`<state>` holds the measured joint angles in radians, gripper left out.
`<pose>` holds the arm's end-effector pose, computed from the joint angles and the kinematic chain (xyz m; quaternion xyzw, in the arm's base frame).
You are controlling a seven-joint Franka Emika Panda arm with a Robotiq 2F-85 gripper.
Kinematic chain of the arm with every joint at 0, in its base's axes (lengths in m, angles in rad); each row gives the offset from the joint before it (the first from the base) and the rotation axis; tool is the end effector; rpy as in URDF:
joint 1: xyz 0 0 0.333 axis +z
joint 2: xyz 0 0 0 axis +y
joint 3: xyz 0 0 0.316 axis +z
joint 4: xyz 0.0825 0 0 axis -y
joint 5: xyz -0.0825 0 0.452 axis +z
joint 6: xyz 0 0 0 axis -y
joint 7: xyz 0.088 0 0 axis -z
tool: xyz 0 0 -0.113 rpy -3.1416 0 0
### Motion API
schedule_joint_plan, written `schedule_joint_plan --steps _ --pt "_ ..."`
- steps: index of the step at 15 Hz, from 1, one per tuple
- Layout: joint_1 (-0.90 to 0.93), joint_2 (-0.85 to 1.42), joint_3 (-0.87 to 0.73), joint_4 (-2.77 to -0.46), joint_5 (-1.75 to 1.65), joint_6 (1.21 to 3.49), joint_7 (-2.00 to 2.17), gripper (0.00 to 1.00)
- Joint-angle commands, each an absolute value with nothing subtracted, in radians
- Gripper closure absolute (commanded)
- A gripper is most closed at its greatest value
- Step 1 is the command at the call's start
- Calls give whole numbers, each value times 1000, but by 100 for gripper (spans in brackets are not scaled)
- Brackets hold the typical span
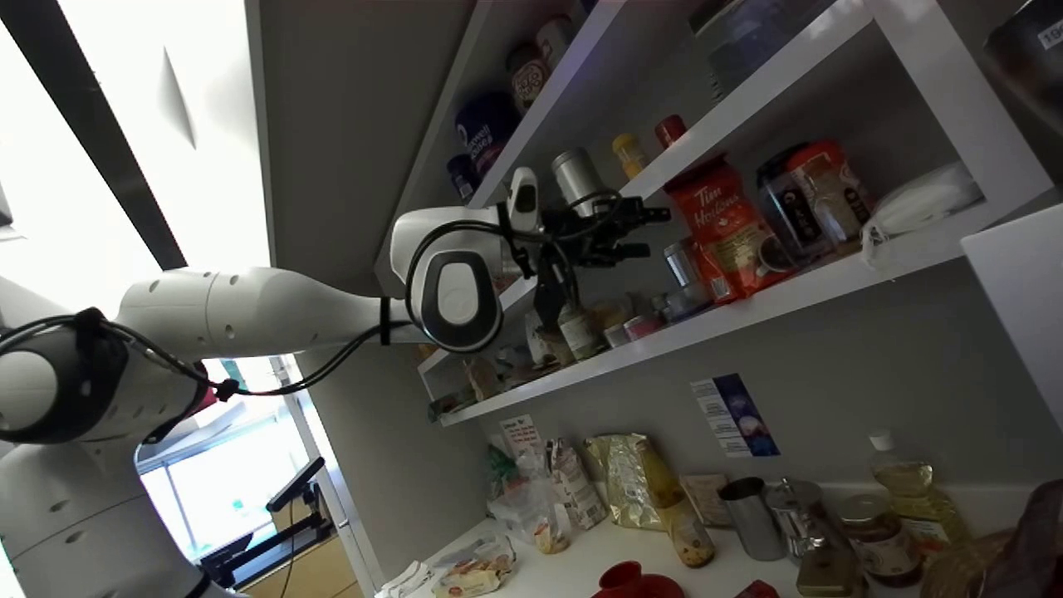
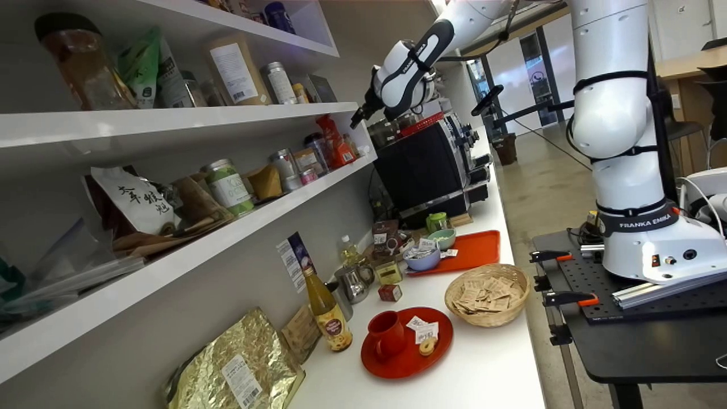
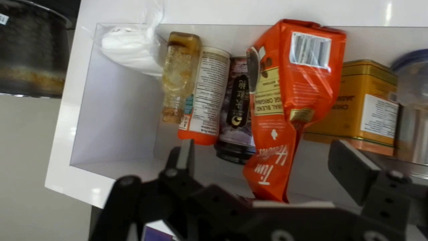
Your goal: Put the orange bag on the table
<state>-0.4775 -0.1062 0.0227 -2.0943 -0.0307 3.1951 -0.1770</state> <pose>0.5693 -0.2746 0.5902 0.8172 -0.1004 0.5365 0.1849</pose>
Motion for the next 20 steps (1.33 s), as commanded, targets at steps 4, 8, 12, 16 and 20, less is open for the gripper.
schedule_joint_plan --steps 4,8,12,16,20 --pt "-394 39 -53 -1911 -65 3147 -152 0" --pt "-383 102 -17 -1835 -20 3110 -182 0" --pt "-381 156 -6 -1770 -45 3090 -167 0" --pt "-384 186 -14 -1731 -48 3071 -158 26" --pt "-386 196 -13 -1729 -41 3064 -164 46"
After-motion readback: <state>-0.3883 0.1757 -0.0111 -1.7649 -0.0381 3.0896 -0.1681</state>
